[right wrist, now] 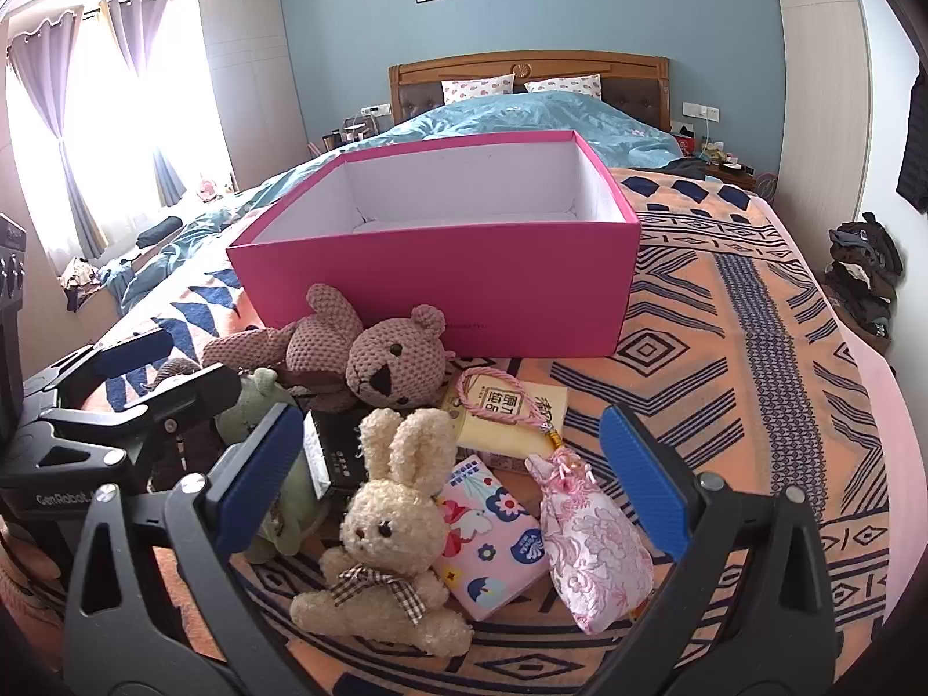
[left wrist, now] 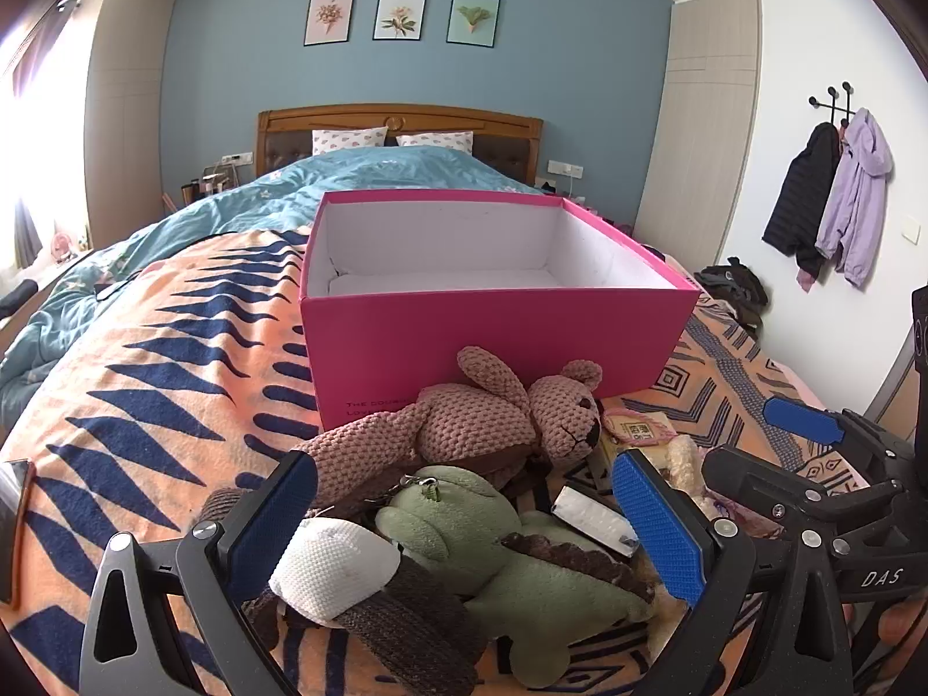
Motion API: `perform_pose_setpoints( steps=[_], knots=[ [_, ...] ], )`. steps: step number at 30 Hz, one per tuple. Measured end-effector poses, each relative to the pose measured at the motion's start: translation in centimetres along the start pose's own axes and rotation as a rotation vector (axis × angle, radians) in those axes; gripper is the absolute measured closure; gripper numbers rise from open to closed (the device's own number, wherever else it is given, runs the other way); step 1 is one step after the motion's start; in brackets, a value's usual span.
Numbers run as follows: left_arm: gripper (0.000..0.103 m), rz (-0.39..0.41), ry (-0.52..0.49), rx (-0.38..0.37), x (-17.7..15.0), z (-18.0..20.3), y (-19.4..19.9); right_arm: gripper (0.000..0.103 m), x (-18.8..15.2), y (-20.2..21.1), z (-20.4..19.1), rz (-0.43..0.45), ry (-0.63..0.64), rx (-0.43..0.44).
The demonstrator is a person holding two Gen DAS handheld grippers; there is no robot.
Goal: Organize objects
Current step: 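Reach both tools toward the pink knitted bear and grasp it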
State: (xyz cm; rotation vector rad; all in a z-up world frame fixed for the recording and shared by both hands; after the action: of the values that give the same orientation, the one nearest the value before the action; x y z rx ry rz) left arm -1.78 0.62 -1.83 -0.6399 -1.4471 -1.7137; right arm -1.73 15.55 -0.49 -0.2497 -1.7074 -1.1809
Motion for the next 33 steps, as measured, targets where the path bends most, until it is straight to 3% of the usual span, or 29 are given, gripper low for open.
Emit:
perform_pose_setpoints(
  steps=[12, 24, 27, 29, 33],
  knots=[
    [0.0, 0.002, -0.001, 0.004, 0.1, -0.5, 0.0, 0.001, 0.3, -0.4, -0.3, -0.005, 0.005, 0.022],
    [0.0, -0.04, 0.022, 0.017, 1.3, -4.0, -1.9, 0.002, 1.8, -3.3, -1.3, -0.054, 0.003, 0.163],
    [0.0, -0.069, 0.025, -0.001, 1.6, -4.6, -2.9, 0.011, 2.5, -4.9, -1.4, -0.082, 0.011, 0.192],
    [0.001, -0.087, 0.024, -0.013, 1.7, -4.6, -3.5, 0.023, 2.8, -6.2, -1.3, -0.121, 0.0, 0.218],
    [0.002, -0.112, -0.001, -0.037, 1.8, -4.3, -4.7, 0.025, 3.1, -8.5, -1.4, -0.186, 0.001, 0.245]
  ],
)
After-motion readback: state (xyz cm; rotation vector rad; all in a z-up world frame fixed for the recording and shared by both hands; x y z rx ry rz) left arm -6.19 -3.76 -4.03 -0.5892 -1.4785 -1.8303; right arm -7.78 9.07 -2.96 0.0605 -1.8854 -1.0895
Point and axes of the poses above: each gripper's, at about its wrist camera, not at the fingertips, and y roughly against the way its jaws point, z to its right, x to its top, the point moved 3 cm from there along -y, roughly the way its jaws point, and after that the axes turned 7 degrees about y, right-handed, at the moved point
